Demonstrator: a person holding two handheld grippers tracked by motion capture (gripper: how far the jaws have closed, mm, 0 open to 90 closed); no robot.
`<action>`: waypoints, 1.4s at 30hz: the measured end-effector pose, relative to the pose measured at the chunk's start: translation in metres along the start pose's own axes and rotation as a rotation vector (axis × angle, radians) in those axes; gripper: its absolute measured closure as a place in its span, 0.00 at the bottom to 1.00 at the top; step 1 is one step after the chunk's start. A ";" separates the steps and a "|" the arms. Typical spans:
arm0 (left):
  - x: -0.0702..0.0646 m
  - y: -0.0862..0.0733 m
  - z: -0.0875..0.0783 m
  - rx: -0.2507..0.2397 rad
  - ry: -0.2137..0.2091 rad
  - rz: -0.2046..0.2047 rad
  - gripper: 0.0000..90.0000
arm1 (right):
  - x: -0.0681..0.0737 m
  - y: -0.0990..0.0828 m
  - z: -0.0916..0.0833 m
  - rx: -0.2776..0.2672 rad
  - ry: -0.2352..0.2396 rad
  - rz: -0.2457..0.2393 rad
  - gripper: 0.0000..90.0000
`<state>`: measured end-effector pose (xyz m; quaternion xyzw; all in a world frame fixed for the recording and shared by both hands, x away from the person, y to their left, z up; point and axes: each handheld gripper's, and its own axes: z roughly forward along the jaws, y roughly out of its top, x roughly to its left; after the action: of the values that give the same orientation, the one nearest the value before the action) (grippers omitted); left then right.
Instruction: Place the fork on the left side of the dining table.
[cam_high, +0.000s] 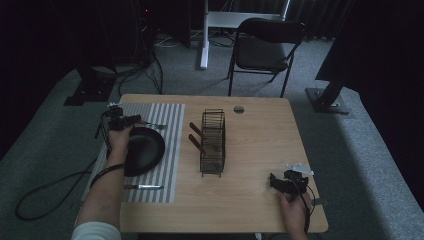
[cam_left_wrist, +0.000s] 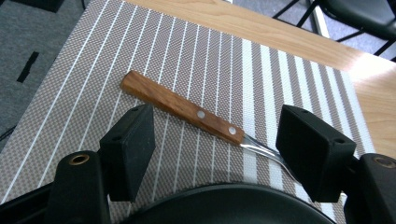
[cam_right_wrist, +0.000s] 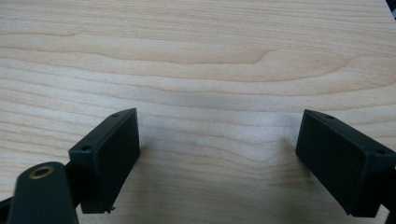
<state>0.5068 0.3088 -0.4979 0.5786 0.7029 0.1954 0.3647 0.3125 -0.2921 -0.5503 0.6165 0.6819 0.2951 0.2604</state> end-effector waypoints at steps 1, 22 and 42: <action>-0.001 -0.002 -0.002 -0.001 -0.009 -0.005 0.32 | 0.000 0.000 0.000 0.001 0.001 0.000 0.15; -0.004 0.007 -0.018 -0.022 0.021 0.086 0.32 | 0.000 0.000 0.000 0.001 0.001 0.000 0.15; 0.003 0.041 0.048 0.137 0.074 0.179 0.32 | 0.000 0.000 0.000 0.000 -0.001 0.003 0.15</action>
<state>0.5694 0.3150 -0.5022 0.6549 0.6731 0.1998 0.2795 0.3125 -0.2918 -0.5503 0.6177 0.6808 0.2953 0.2603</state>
